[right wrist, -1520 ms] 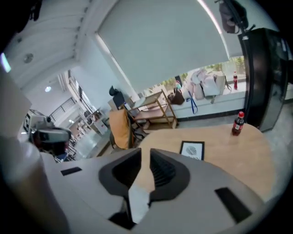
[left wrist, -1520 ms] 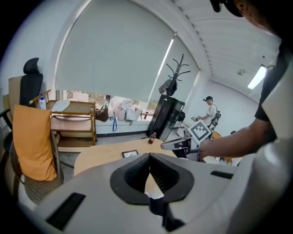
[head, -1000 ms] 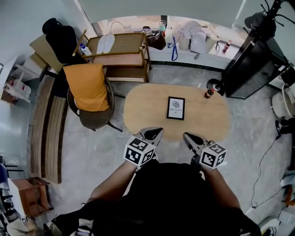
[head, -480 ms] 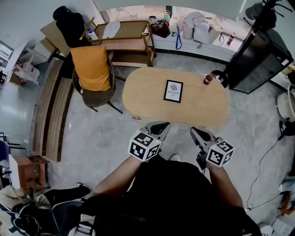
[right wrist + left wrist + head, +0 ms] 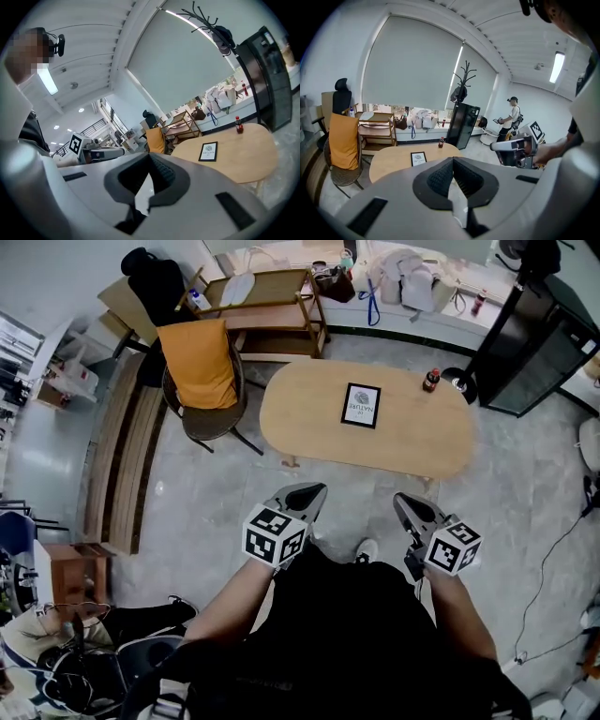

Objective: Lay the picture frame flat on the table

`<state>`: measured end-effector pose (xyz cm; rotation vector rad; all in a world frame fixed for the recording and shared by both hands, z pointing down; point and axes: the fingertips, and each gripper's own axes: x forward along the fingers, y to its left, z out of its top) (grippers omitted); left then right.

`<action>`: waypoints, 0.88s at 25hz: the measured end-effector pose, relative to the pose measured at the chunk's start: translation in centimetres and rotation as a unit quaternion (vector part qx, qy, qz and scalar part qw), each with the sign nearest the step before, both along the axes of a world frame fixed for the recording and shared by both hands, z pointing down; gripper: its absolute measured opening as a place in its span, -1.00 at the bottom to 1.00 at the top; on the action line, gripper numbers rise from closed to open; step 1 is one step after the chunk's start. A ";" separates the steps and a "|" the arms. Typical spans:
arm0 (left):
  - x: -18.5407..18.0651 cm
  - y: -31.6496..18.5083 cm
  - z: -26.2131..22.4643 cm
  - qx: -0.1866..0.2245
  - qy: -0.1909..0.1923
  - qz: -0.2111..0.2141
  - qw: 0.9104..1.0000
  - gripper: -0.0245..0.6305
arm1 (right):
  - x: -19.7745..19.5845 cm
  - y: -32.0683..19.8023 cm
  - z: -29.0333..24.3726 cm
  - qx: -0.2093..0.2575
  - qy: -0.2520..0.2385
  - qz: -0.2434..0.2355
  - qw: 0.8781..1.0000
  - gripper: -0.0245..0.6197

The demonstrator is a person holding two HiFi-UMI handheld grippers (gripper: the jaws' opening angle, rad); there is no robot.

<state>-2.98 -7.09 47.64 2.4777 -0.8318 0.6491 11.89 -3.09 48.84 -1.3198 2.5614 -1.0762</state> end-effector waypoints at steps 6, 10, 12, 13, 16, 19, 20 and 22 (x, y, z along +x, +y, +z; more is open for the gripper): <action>-1.1 -0.2 -0.9 0.013 0.003 0.021 1.000 -0.91 | -2.5 0.1 -0.8 0.016 0.036 -0.003 0.999 -0.92; -2.6 -0.6 -0.4 0.009 0.006 0.036 0.999 -0.91 | -4.7 -0.5 -0.7 0.018 0.045 0.004 0.999 -0.92; -3.4 -1.3 -0.1 0.000 0.014 0.034 0.999 -0.91 | -5.9 -1.1 -0.8 0.017 0.041 0.005 0.999 -0.92; -3.7 -1.6 -0.1 -0.003 0.017 0.035 0.999 -0.91 | -6.5 -1.4 -0.8 0.016 0.040 0.005 0.999 -0.92; -4.4 -2.4 -0.6 0.001 0.021 0.045 0.999 -0.91 | -7.6 -2.1 -1.2 0.014 0.046 0.008 0.999 -0.92; -5.3 -3.4 -0.8 0.002 0.023 0.048 0.999 -0.91 | -8.3 -2.7 -1.5 0.014 0.051 0.015 0.998 -0.92; -5.6 -3.8 -0.8 0.002 0.024 0.046 0.999 -0.91 | -8.5 -2.9 -1.5 0.013 0.051 0.017 0.998 -0.92; -6.0 -4.3 -0.8 0.001 0.026 0.045 0.999 -0.91 | -8.9 -3.2 -1.6 0.011 0.053 0.020 0.998 -0.92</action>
